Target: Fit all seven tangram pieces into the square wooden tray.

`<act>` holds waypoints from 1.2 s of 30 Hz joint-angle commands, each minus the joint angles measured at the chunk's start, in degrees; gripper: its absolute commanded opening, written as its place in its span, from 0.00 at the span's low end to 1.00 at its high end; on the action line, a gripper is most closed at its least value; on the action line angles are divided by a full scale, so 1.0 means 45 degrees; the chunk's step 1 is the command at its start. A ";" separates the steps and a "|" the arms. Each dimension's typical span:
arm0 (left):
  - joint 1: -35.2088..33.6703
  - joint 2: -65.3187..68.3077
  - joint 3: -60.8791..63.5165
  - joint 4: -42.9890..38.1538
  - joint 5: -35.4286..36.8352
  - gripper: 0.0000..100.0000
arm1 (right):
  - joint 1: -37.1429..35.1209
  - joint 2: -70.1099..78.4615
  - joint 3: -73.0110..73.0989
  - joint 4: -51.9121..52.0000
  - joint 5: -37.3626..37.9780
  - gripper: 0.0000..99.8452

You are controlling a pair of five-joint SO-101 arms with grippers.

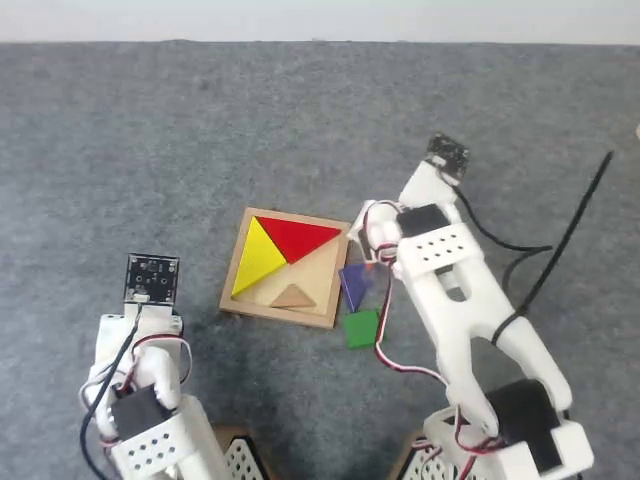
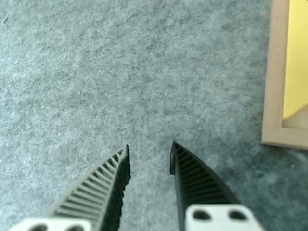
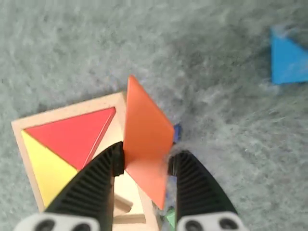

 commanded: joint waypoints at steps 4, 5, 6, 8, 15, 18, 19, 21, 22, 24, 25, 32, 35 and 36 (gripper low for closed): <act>0.0020 -0.0137 -0.0049 -0.0215 -0.0098 0.13 | -0.0342 -0.0596 -0.0039 -0.0205 -0.0059 0.01; 0.0020 -0.0137 -0.0049 -0.0215 -0.0098 0.13 | -0.0381 -0.0596 -0.0039 -0.0205 -0.0059 0.01; 0.0020 -0.0137 -0.0049 -0.0215 -0.0098 0.13 | -0.0381 -0.0596 -0.0039 -0.0205 -0.0059 0.01; 0.0020 -0.0137 -0.0049 -0.0215 -0.0098 0.13 | -0.0400 -0.0596 -0.0039 -0.0205 -0.0098 0.01; 0.0020 -0.0137 -0.0049 -0.0215 -0.0098 0.13 | -0.1416 -0.0576 -0.0039 -0.0303 -0.0449 0.01; 0.0020 -0.0137 -0.0049 -0.0215 -0.0098 0.13 | -0.1397 -0.0576 -0.0039 -0.0322 -0.0469 0.01; 0.0020 -0.0137 -0.0049 -0.0215 -0.0098 0.13 | -0.1397 -0.0576 -0.0039 -0.0322 -0.0469 0.01; 0.0020 -0.0137 -0.0049 -0.0215 -0.0098 0.13 | -0.1416 -0.0576 -0.0039 -0.0322 -0.0469 0.01; 0.0020 -0.0137 -0.0049 -0.0215 -0.0098 0.13 | -0.1416 -0.0576 -0.0039 -0.0322 -0.0469 0.01; 0.0020 -0.0137 -0.0049 -0.0215 -0.0098 0.13 | -0.1280 -0.0576 -0.0078 -0.0322 -0.0293 0.01; 0.0020 -0.0137 -0.0049 -0.0215 -0.0098 0.13 | -0.0908 -0.0576 -0.0078 -0.0283 0.0332 0.01; 0.0020 -0.0137 -0.0049 -0.0215 -0.0098 0.13 | 0.2647 -0.0479 -0.0137 -0.1397 1.4789 0.01; 0.0020 -0.0137 -0.0049 -0.0215 -0.0098 0.13 | 0.3155 0.0322 -0.0567 -0.1690 1.7309 0.01; 0.0020 -0.0137 -0.0049 -0.0215 -0.0098 0.13 | 0.3311 0.0713 -0.0879 -0.1573 1.6762 0.01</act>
